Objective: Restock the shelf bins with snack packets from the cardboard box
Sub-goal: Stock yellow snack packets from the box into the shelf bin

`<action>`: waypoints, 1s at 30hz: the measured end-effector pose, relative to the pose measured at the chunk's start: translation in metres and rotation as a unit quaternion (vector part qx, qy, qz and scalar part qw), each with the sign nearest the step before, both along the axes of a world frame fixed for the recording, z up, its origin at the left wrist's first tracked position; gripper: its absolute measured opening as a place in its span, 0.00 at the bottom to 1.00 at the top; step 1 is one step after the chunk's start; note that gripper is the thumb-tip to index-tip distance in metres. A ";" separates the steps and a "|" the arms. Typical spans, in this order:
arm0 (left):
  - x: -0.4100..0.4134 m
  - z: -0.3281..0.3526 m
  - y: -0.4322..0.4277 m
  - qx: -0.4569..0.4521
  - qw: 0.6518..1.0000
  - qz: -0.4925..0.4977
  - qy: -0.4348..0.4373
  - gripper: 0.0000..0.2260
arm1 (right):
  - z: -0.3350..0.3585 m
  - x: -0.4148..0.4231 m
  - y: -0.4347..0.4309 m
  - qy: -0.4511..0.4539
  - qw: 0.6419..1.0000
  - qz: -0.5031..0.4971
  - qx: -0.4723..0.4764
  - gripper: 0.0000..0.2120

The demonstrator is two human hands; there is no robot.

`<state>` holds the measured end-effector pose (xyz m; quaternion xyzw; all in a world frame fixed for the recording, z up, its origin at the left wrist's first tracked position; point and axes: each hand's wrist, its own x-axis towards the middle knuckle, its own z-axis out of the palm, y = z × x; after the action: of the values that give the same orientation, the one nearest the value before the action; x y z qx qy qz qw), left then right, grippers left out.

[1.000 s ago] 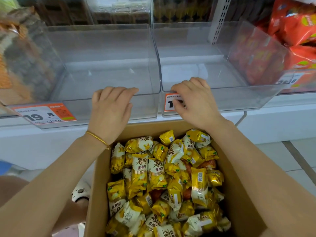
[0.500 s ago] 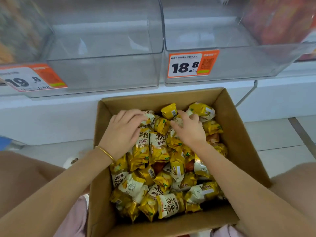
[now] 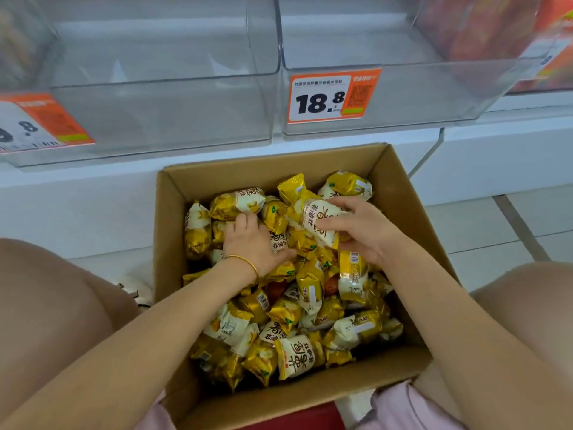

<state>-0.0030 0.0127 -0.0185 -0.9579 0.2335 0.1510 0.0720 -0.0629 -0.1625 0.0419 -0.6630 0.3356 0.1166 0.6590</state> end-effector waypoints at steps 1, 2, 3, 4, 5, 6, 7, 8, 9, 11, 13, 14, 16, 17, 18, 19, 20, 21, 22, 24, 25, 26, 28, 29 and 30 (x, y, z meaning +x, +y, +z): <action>0.000 0.001 -0.002 -0.001 1.000 -0.001 0.004 0.40 | 0.002 -0.001 0.000 0.002 1.000 0.005 0.015 0.25; -0.001 0.001 -0.002 -0.008 1.000 -0.004 0.006 0.39 | 0.004 -0.002 0.000 0.000 1.000 0.005 0.023 0.26; -0.002 0.000 -0.002 -0.019 1.000 -0.007 0.004 0.37 | 0.005 -0.003 0.001 -0.004 1.000 -0.002 0.027 0.27; -0.004 0.000 -0.001 -0.032 0.999 -0.013 -0.002 0.35 | 0.006 -0.002 0.001 -0.010 0.999 -0.013 0.029 0.29; -0.007 -0.001 0.000 -0.043 0.999 -0.024 -0.012 0.34 | 0.007 -0.002 0.000 -0.017 0.999 -0.025 0.026 0.29; -0.010 -0.002 0.002 -0.049 0.998 -0.039 -0.025 0.32 | 0.008 -0.001 -0.001 -0.024 0.999 -0.032 0.016 0.29; -0.013 -0.002 0.004 -0.052 0.996 -0.058 -0.036 0.31 | 0.009 -0.001 -0.002 -0.033 0.999 -0.036 0.002 0.28; -0.016 -0.003 0.005 -0.056 0.995 -0.077 -0.042 0.31 | 0.010 -0.001 -0.003 -0.047 0.998 -0.037 -0.006 0.27; -0.018 -0.004 0.005 -0.065 0.993 -0.089 -0.038 0.32 | 0.010 -0.002 -0.004 -0.065 0.997 -0.038 -0.005 0.26; -0.021 -0.003 0.005 -0.113 0.990 -0.088 -0.008 0.35 | 0.012 -0.005 -0.001 -0.105 0.994 -0.038 0.001 0.25; -0.024 -0.002 0.006 -0.180 0.980 -0.082 0.031 0.38 | 0.011 -0.007 0.004 -0.135 0.990 -0.040 -0.004 0.23; -0.026 -0.001 0.007 -0.217 0.971 -0.080 0.051 0.38 | 0.011 -0.007 0.006 -0.144 0.989 -0.044 -0.004 0.22; -0.027 0.005 0.012 -0.298 0.948 -0.052 0.101 0.38 | 0.014 -0.007 0.008 -0.153 0.987 -0.056 0.013 0.24; -0.027 0.010 0.015 -0.337 0.933 -0.024 0.121 0.38 | 0.015 -0.008 0.007 -0.159 0.985 -0.066 0.022 0.25; -0.025 0.015 0.019 -0.376 0.916 0.011 0.136 0.38 | 0.018 -0.008 0.006 -0.170 0.982 -0.076 0.031 0.24; -0.022 0.021 0.024 -0.415 0.896 0.050 0.148 0.39 | 0.023 -0.009 0.005 -0.184 0.979 -0.081 0.037 0.19; -0.018 0.027 0.030 -0.452 0.874 0.089 0.156 0.39 | 0.027 -0.011 0.004 -0.199 0.976 -0.075 0.046 0.12; -0.014 0.034 0.036 -0.484 0.852 0.122 0.160 0.39 | 0.031 -0.012 0.004 -0.209 0.974 -0.058 0.060 0.08; -0.009 0.041 0.042 -0.509 0.833 0.146 0.158 0.39 | 0.033 -0.012 0.005 -0.215 0.973 -0.037 0.077 0.07; -0.003 0.055 0.055 -0.550 0.803 0.176 0.148 0.37 | 0.038 -0.012 0.015 -0.209 0.973 0.021 0.100 0.14; -0.001 0.063 0.060 -0.570 0.790 0.181 0.139 0.35 | 0.040 -0.010 0.023 -0.206 0.971 0.052 0.109 0.17; -0.002 0.071 0.064 -0.587 0.780 0.178 0.127 0.33 | 0.043 -0.008 0.032 -0.207 0.967 0.083 0.120 0.20; -0.005 0.088 0.072 -0.621 0.759 0.161 0.112 0.30 | 0.053 -0.002 0.051 -0.220 0.958 0.122 0.140 0.28; -0.005 0.097 0.077 -0.640 0.745 0.151 0.109 0.28 | 0.060 0.002 0.059 -0.231 0.953 0.130 0.145 0.32; -0.005 0.107 0.081 -0.657 0.733 0.143 0.104 0.27 | 0.068 0.006 0.066 -0.244 0.950 0.133 0.147 0.34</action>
<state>-0.0083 0.0941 0.0882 -0.7673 0.1413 0.0676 -0.6219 -0.0568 -0.0964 0.1102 -0.6057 0.0532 0.0858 0.7893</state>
